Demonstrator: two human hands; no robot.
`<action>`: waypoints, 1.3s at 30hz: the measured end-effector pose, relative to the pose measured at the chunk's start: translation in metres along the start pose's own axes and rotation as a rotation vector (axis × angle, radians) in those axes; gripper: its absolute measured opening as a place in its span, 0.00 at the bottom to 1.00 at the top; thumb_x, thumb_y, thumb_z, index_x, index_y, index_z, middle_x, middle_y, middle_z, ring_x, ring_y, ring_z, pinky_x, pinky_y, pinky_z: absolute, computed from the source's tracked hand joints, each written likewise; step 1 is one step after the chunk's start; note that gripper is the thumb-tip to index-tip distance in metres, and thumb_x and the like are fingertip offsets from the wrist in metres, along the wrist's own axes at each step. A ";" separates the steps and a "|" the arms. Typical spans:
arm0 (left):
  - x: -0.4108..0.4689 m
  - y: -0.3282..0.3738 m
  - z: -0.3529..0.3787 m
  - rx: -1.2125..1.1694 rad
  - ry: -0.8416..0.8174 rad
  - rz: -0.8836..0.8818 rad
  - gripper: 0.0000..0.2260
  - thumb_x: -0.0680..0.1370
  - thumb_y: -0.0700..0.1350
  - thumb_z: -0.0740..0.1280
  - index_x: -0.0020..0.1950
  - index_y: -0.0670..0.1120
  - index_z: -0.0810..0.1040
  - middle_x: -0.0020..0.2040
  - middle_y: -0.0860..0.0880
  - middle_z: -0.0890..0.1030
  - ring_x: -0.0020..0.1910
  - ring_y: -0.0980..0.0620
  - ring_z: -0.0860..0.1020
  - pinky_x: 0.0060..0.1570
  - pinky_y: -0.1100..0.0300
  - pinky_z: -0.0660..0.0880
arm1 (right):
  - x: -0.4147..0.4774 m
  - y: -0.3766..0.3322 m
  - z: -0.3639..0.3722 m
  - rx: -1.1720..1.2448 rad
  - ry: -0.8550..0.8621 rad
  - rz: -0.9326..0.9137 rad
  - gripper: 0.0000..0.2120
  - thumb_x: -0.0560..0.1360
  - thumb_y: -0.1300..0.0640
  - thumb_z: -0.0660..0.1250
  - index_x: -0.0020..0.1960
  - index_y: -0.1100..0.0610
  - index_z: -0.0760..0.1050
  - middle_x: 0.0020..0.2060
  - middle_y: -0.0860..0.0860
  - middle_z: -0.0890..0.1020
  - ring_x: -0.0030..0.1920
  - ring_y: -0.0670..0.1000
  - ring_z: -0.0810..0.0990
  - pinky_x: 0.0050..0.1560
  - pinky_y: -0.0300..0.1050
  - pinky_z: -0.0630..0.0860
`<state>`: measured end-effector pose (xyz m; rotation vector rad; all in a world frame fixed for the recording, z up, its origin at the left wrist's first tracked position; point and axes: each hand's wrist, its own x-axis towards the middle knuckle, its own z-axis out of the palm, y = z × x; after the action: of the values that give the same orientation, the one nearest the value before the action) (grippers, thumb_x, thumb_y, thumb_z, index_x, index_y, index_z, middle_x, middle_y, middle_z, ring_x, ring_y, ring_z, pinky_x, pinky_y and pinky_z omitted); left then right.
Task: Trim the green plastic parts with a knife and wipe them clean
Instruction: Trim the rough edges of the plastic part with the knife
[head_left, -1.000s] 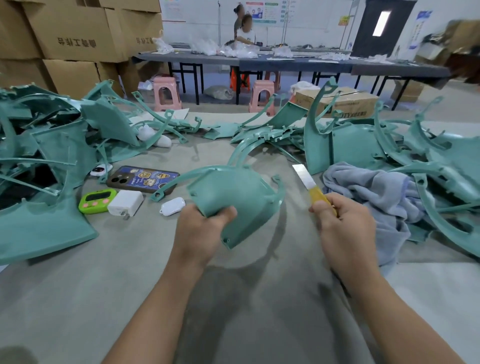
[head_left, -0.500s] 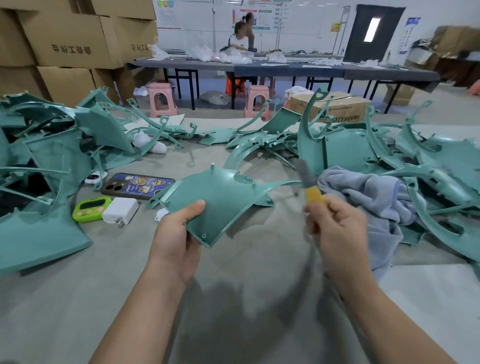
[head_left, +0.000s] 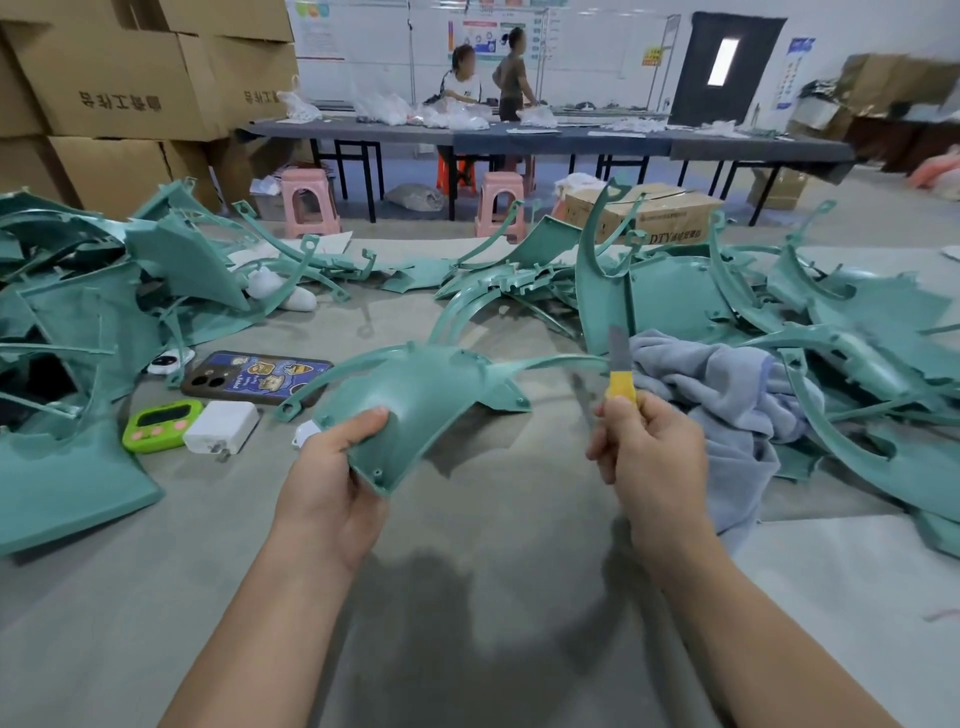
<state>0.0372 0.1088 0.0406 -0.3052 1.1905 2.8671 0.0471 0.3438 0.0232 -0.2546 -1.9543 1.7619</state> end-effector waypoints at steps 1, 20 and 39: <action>0.001 0.002 -0.001 -0.007 0.003 0.018 0.14 0.78 0.33 0.63 0.48 0.45 0.88 0.47 0.48 0.88 0.41 0.52 0.87 0.33 0.63 0.80 | -0.004 -0.006 0.001 0.055 -0.039 -0.039 0.10 0.76 0.53 0.63 0.39 0.57 0.77 0.26 0.54 0.79 0.24 0.50 0.69 0.25 0.42 0.66; 0.007 0.004 -0.011 0.053 -0.055 0.023 0.14 0.75 0.33 0.65 0.54 0.44 0.86 0.54 0.45 0.87 0.49 0.48 0.86 0.49 0.54 0.83 | 0.019 -0.003 -0.012 0.702 -0.217 0.594 0.12 0.79 0.59 0.64 0.39 0.60 0.80 0.43 0.58 0.85 0.41 0.53 0.82 0.38 0.43 0.80; -0.015 -0.019 -0.002 1.525 0.034 0.810 0.26 0.69 0.63 0.66 0.66 0.56 0.78 0.61 0.57 0.81 0.62 0.52 0.76 0.60 0.58 0.72 | 0.009 -0.009 -0.003 0.500 -0.448 0.318 0.12 0.76 0.62 0.67 0.38 0.59 0.85 0.41 0.57 0.86 0.43 0.56 0.87 0.47 0.49 0.84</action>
<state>0.0542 0.1216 0.0291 0.2517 3.4186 1.3061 0.0423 0.3488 0.0340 0.0101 -1.7312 2.6327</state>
